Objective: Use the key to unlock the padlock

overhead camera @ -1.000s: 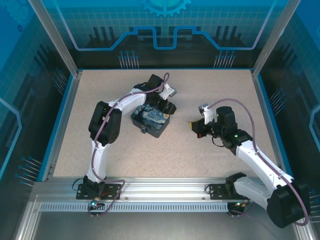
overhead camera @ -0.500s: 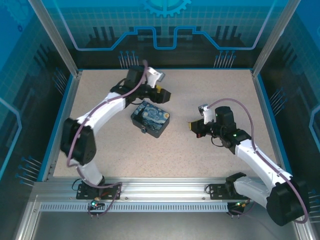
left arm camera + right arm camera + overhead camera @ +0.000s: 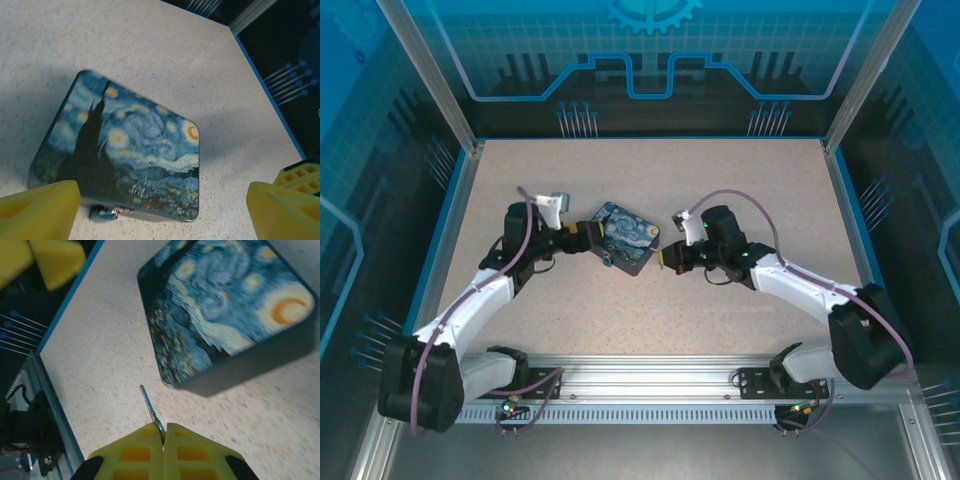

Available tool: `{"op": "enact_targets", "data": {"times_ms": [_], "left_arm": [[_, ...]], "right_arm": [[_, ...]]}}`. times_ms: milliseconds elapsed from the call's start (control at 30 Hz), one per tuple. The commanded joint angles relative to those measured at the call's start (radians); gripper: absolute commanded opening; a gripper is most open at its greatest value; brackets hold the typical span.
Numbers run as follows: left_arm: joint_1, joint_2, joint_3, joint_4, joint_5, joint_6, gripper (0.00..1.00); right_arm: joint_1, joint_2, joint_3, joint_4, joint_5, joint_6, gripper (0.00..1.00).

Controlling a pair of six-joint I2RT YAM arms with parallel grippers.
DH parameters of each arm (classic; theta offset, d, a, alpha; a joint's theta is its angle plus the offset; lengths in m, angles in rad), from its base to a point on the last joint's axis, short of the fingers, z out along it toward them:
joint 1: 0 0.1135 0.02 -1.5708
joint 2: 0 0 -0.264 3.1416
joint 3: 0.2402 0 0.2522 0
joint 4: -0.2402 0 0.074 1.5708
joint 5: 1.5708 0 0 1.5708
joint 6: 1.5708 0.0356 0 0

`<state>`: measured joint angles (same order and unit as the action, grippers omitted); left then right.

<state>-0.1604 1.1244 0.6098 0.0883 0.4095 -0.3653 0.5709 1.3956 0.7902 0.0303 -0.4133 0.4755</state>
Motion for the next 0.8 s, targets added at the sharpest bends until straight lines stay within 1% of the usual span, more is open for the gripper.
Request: {"op": "enact_targets", "data": {"times_ms": [0, 167, 300, 533, 633, 767], "left_arm": [[0.021, 0.003, -0.074, 0.148, 0.036, -0.140, 0.88], [0.033, 0.087, -0.151, 0.321, 0.056, -0.243, 0.88], [0.033, 0.188, -0.183, 0.452, 0.072, -0.294, 0.87], [0.031, 0.356, -0.249, 0.697, 0.104, -0.368, 0.86], [0.030, 0.407, -0.268, 0.770, 0.107, -0.387, 0.85], [0.027, 0.439, -0.277, 0.802, 0.104, -0.392, 0.85]], "right_arm": [[0.022, 0.082, 0.076, 0.110, -0.060, 0.101, 0.00], [0.033, 0.215, 0.182, 0.097, -0.099, 0.163, 0.00], [0.033, 0.307, 0.251, 0.058, -0.114, 0.173, 0.00], [0.029, 0.403, 0.309, 0.034, -0.126, 0.198, 0.00], [0.026, 0.429, 0.321, 0.026, -0.126, 0.197, 0.00], [0.022, 0.449, 0.330, 0.028, -0.123, 0.186, 0.00]]}}
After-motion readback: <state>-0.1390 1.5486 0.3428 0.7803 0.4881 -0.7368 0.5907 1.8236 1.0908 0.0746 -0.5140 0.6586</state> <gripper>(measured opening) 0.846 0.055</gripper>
